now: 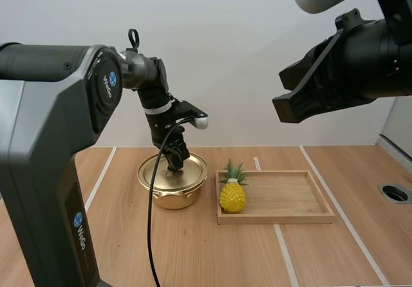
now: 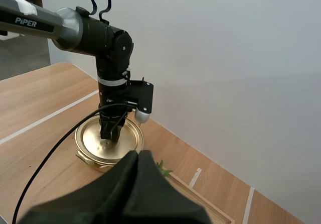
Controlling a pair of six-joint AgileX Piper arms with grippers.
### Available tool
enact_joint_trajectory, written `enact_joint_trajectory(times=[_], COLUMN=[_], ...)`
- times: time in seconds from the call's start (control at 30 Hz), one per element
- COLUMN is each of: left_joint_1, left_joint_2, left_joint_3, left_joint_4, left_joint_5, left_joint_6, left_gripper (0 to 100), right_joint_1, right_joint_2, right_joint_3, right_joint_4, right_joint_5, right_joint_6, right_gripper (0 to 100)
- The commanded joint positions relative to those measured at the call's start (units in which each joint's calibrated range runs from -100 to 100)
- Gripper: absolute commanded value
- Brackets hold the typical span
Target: Open the pot, put the grape inside, and close it
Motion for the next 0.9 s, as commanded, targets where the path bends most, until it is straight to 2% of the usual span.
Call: enact_joint_trajectory(times=[0.0, 0.13, 0.53, 0.6, 0.67, 0.7, 0.77, 0.8, 0.83, 0.87], left_joint_1=[-0.86, -1.7, -1.7, -1.7, -1.7, -1.7, -1.7, -1.7, -1.7, -1.7], left_joint_2=[-0.02, -0.02, -0.02, -0.02, -0.02, -0.02, -0.16, -0.3, -0.57, -0.58], left_joint_3=[0.61, 0.65, 0.65, 0.65, 0.65, 0.65, 0.65, 0.65, 0.65, 0.65], left_joint_4=[0.32, 2.71, 2.74, 2.74, 2.74, 2.74, 2.74, 2.74, 2.47, 2.34], left_joint_5=[0.6, 0.6, 0.6, 0.6, 0.6, 0.6, 0.6, 0.6, 0.6, 0.6], left_joint_6=[-0.13, -2.07, -2.07, -2.07, -2.47, -2.6, -3.28, -3.54, -3.94, -4.27], left_gripper=[0, 0, 0, 3, 18, 32, 67, 92, 100, 100], right_joint_1=[-0.23, -0.23, -0.23, -0.23, -0.23, -0.23, -0.23, -0.23, -0.23, -0.23], right_joint_2=[-0.55, -0.55, -0.55, -0.55, -0.55, -0.55, -0.55, -0.55, -0.55, -0.55], right_joint_3=[-0.08, -0.08, -0.08, -0.08, -0.08, -0.08, -0.08, -0.08, -0.08, -0.08], right_joint_4=[0.12, 0.12, 0.12, 0.12, 0.12, 0.12, 0.12, 0.12, 0.12, 0.12], right_joint_5=[0.0, 0.0, 0.0, 0.0, 0.0, 0.0, 0.0, 0.0, 0.0, 0.0], right_joint_6=[0.13, 0.13, 0.13, 0.13, 0.13, 0.13, 0.13, 0.13, 0.13, 0.13], right_gripper=[0, 0, 0, 0, 0, 0, 0, 0, 0, 0])
